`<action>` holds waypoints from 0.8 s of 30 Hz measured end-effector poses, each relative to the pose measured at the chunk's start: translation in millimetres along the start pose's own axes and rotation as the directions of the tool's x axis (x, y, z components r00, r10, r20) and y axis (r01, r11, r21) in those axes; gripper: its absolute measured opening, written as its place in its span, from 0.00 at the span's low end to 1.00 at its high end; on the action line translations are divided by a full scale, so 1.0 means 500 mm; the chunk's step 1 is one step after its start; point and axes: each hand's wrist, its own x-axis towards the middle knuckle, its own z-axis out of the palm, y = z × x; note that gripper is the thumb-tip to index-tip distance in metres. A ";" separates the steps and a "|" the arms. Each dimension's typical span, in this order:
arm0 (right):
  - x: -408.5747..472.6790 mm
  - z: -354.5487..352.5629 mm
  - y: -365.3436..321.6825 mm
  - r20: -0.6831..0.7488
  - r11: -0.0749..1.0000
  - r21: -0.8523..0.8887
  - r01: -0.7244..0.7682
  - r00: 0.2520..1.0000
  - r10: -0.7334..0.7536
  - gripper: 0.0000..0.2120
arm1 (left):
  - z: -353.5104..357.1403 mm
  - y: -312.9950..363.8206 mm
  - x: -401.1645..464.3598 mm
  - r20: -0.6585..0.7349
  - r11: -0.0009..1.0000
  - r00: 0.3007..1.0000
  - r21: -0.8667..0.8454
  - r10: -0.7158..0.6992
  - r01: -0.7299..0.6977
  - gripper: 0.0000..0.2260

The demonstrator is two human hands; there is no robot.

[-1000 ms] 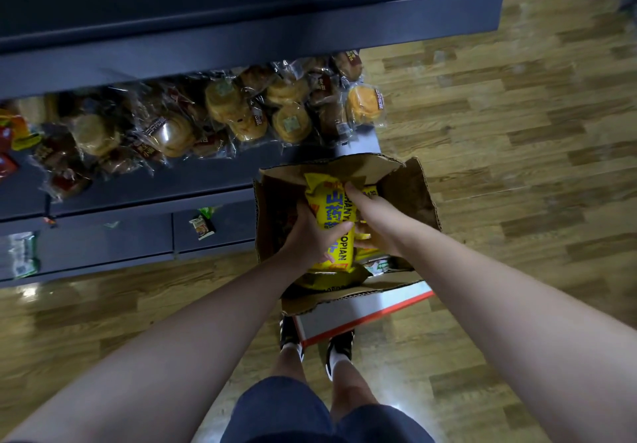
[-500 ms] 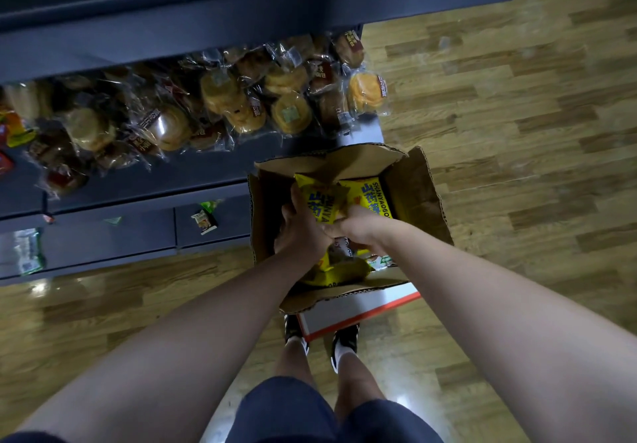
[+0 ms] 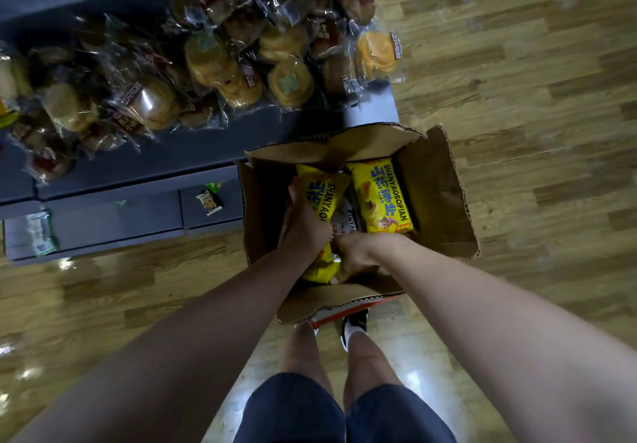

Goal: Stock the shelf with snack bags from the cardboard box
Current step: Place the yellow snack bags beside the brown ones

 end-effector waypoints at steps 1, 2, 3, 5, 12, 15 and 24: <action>0.001 0.003 -0.001 -0.022 1.000 -0.014 0.015 1.000 -0.015 0.37 | 0.001 -0.002 0.000 -0.004 1.000 1.000 -0.002 0.003 -0.003 0.37; 0.001 0.004 -0.002 -0.045 0.999 -0.027 0.028 0.999 -0.029 0.34 | 0.001 -0.004 0.000 -0.002 1.000 1.000 -0.008 0.003 -0.003 0.37; -0.003 0.002 -0.003 -0.058 0.998 -0.045 0.040 0.997 -0.042 0.31 | 0.001 -0.005 -0.002 0.007 1.000 1.000 -0.019 0.000 0.000 0.37; -0.023 -0.011 -0.005 -0.055 0.995 -0.078 0.058 0.996 -0.063 0.25 | -0.001 -0.001 -0.003 0.023 0.999 1.000 -0.038 0.006 -0.005 0.39; -0.108 -0.085 -0.004 -0.034 0.994 -0.102 0.046 0.998 -0.050 0.13 | -0.026 0.038 0.016 0.061 1.000 0.998 -0.020 -0.007 0.008 0.36; -0.139 -0.116 0.001 -0.029 0.983 -0.183 -0.031 0.999 0.026 0.13 | -0.037 0.044 0.021 0.091 1.000 0.996 0.004 0.007 -0.007 0.37; -0.131 -0.103 0.041 -0.525 0.964 0.069 -0.256 0.813 0.253 0.30 | -0.028 0.034 0.009 0.056 0.996 0.997 -0.073 -0.055 0.060 0.35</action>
